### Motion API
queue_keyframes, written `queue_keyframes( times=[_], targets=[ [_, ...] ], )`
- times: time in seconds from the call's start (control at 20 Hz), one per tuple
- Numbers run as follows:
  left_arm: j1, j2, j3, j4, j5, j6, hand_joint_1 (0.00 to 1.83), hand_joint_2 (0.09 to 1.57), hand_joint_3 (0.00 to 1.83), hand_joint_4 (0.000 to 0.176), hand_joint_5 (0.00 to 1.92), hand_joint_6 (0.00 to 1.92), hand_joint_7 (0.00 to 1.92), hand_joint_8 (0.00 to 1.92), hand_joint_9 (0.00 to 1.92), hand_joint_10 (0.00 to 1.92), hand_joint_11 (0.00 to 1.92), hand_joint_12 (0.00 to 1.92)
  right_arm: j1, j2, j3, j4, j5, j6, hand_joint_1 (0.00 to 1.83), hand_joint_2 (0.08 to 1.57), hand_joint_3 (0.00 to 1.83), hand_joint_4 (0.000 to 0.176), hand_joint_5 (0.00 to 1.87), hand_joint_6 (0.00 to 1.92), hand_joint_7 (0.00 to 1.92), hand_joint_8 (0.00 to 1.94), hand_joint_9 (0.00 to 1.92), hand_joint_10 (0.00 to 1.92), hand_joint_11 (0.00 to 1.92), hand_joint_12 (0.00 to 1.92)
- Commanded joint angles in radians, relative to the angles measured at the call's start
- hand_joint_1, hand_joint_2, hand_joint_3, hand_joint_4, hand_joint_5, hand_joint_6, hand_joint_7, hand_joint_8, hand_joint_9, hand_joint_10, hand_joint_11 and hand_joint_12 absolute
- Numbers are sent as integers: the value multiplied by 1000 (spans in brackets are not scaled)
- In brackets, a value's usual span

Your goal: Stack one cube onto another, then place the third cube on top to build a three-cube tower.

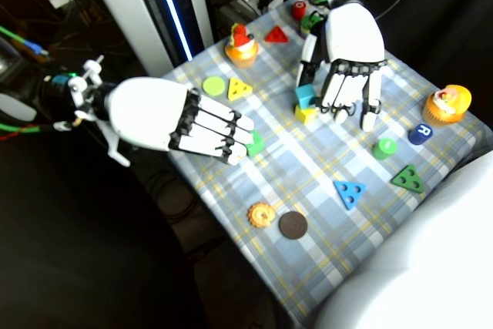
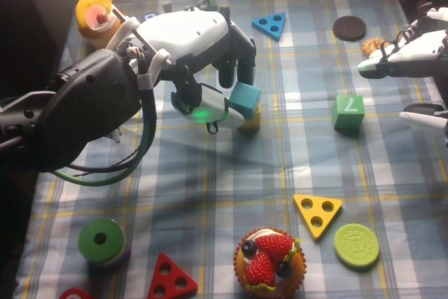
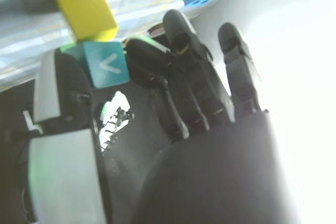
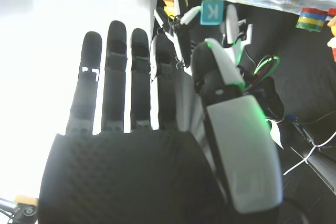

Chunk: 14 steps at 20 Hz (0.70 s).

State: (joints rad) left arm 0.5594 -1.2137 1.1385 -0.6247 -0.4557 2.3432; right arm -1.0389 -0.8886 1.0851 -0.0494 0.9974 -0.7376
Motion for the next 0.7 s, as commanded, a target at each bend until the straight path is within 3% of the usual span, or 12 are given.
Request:
queue_keyframes(
  times=[0.0, 0.15, 0.2, 0.25, 0.3, 0.35, 0.4, 0.45, 0.5, 0.65],
  targets=[
    [-6, -6, 4, 21, -88, -3, 1184, 1164, 0, 19, 950, 1072, 817, 1196, 834, 1, 25, 711, 14, 0, 2, 18, 121, 4, 729, 1330, 1, 0, 546, 2, 595, 1, 588, 2, 122, 1066],
    [-7, -7, 6, 18, -88, -3, 1165, 1194, 1, 26, 889, 1168, 769, 1271, 820, 4, 2, 798, 14, 0, 3, 18, 121, 5, 760, 1336, 1, 0, 540, 0, 577, 0, 569, 0, 106, 1060],
    [-7, -8, 7, 18, -87, -3, 1165, 1196, 0, 20, 893, 1162, 759, 1284, 817, 2, 0, 782, 14, 0, 3, 18, 121, 5, 758, 1336, 0, 0, 539, 0, 579, 1, 573, 3, 114, 1069],
    [-7, -8, 8, 18, -86, -3, 1001, 1179, 0, 145, 859, 1167, 759, 620, 811, 7, 13, 786, 14, 0, 3, 18, 121, 5, 751, 1334, 0, 0, 541, 1, 584, 2, 582, 6, 125, 1073],
    [-7, -10, 10, 18, -84, -3, 1135, 1189, 0, 46, 902, 1130, 772, 1135, 815, 10, 12, 794, 14, 0, 3, 18, 121, 5, 750, 1332, 0, 0, 541, 1, 584, 2, 585, 7, 131, 1074],
    [-7, -10, 11, 18, -83, -3, 1159, 1191, 1, 30, 896, 1147, 768, 1253, 818, 10, 10, 795, 14, 0, 3, 18, 121, 6, 773, 1330, 0, 0, 542, 1, 583, 1, 582, 5, 127, 1070],
    [-7, -12, 14, 16, -82, -3, 998, 1180, 0, 147, 856, 1170, 759, 614, 806, 4, 5, 764, 14, 0, 3, 18, 121, 6, 780, 1334, 0, 0, 537, 0, 579, 0, 578, 3, 122, 1066],
    [-7, -13, 16, 15, -80, -3, 962, 1178, 2, 170, 842, 1184, 847, 278, 807, 4, 11, 766, 14, 0, 3, 18, 121, 6, 785, 1334, 0, 0, 534, 0, 577, 0, 578, 2, 134, 1038],
    [-7, -14, 18, 15, -80, -3, 959, 1177, 0, 175, 846, 1175, 902, 125, 814, 6, 12, 791, 14, 0, 3, 18, 121, 6, 785, 1332, 0, 0, 535, 1, 577, 0, 579, 2, 139, 1031],
    [-7, -15, 18, 15, -79, -3, 941, 1191, 1, 176, 815, 1223, 914, 38, 787, 9, 2, 806, 14, 0, 3, 18, 121, 6, 725, 1337, 1, 0, 542, 2, 577, 2, 595, 6, 178, 1019]
  ],
)
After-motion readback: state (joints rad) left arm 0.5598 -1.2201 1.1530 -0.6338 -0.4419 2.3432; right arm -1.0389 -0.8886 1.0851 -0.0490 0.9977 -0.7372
